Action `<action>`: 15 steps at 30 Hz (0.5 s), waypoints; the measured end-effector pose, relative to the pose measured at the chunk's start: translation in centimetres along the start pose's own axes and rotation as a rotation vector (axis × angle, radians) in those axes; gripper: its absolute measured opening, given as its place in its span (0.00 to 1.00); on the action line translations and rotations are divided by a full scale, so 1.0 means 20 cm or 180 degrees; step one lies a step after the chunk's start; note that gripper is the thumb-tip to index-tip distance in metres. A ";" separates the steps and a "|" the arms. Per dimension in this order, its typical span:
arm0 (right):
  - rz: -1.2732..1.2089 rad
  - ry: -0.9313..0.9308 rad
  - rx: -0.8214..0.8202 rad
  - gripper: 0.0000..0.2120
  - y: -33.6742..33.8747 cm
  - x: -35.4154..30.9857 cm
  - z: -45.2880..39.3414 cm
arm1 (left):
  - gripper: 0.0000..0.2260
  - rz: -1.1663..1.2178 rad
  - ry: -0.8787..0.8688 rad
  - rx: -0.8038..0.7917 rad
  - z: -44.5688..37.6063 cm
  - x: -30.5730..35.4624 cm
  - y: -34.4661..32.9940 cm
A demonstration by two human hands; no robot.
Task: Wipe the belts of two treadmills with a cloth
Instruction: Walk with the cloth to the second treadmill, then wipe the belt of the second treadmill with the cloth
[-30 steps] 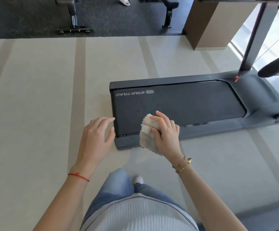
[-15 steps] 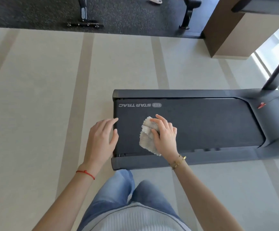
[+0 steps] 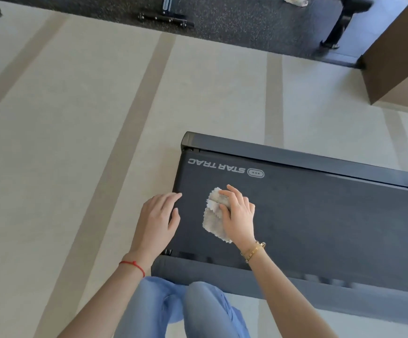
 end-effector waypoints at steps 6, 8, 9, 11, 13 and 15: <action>-0.0033 0.0170 -0.0104 0.16 -0.62 0.47 -0.14 | 0.16 -0.0052 0.0086 -0.0038 0.18 -0.29 -0.74; 0.0018 0.0258 -0.0135 0.16 -0.83 0.64 -0.17 | 0.16 -0.0104 0.0057 -0.0048 0.23 -0.40 -0.98; 0.0037 0.0310 -0.0141 0.15 -0.92 0.72 -0.18 | 0.16 -0.0134 0.0050 -0.0055 0.26 -0.46 -1.09; 0.0062 0.0401 -0.0124 0.15 -1.11 0.86 -0.20 | 0.15 -0.0180 0.0043 -0.0028 0.32 -0.57 -1.31; 0.0057 0.0458 -0.0124 0.15 -1.27 0.99 -0.21 | 0.15 -0.0238 0.0005 -0.0046 0.37 -0.67 -1.50; 0.0045 0.0499 -0.0121 0.16 -1.41 1.10 -0.21 | 0.15 -0.0314 -0.0035 -0.0091 0.43 -0.75 -1.67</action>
Point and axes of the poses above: each hand's wrist, its own z-axis away from the middle knuckle, its own y-axis out of the back of the hand, x = y × z, the point moved 5 cm from there along -z, towards the middle knuckle, and after that the axes turned 10 degrees about x, right-handed, at the moved point
